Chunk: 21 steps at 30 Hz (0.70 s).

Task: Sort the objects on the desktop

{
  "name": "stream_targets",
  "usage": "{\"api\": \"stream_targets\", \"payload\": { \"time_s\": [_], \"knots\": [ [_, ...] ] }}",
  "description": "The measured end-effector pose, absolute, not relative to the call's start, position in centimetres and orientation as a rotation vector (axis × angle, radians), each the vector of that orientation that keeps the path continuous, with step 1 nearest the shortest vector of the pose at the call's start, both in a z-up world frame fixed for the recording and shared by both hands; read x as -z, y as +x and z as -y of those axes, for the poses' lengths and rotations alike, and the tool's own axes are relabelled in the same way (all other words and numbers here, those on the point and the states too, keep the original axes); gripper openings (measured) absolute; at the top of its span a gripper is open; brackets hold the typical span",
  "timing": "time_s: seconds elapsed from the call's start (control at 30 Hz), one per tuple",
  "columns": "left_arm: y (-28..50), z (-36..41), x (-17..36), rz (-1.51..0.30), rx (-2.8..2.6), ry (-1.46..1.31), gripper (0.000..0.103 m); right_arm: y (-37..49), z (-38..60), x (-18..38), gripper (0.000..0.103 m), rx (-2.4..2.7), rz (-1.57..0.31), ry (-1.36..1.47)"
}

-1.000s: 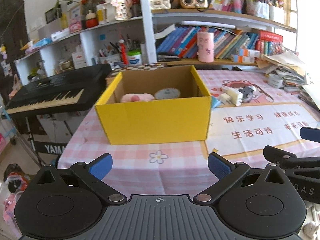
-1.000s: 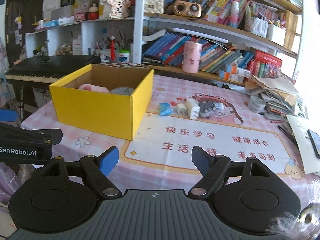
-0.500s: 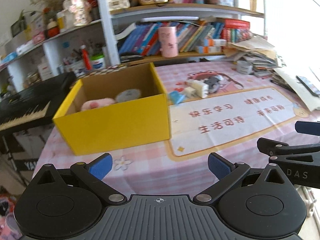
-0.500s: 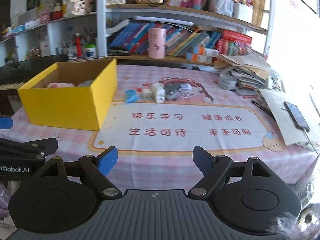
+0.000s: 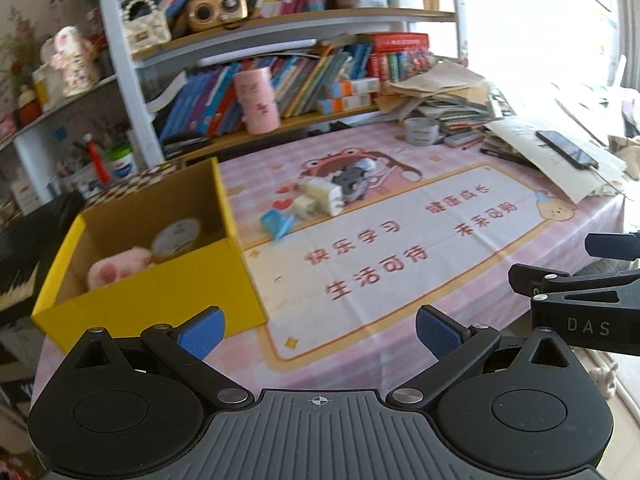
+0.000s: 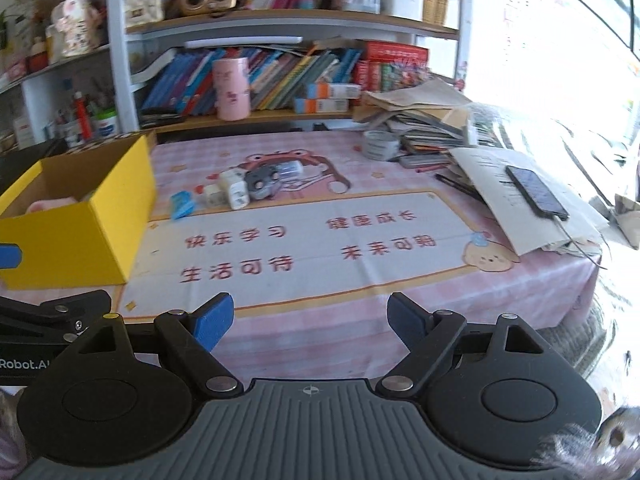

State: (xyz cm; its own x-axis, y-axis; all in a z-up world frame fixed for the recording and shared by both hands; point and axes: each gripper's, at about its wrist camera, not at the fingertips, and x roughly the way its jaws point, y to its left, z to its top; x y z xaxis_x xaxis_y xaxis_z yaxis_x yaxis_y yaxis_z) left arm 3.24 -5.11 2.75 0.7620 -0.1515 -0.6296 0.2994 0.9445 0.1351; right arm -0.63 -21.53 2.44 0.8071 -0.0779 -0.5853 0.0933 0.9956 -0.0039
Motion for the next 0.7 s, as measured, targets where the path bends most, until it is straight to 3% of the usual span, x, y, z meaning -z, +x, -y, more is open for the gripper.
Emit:
{"api": "stream_targets", "payload": {
  "time_s": [0.7],
  "knots": [
    [7.2, 7.7, -2.1, -0.683, 0.318, 0.25, 0.103, 2.4, 24.1, -1.9, 0.083, 0.165, -0.663, 0.04]
  ]
}}
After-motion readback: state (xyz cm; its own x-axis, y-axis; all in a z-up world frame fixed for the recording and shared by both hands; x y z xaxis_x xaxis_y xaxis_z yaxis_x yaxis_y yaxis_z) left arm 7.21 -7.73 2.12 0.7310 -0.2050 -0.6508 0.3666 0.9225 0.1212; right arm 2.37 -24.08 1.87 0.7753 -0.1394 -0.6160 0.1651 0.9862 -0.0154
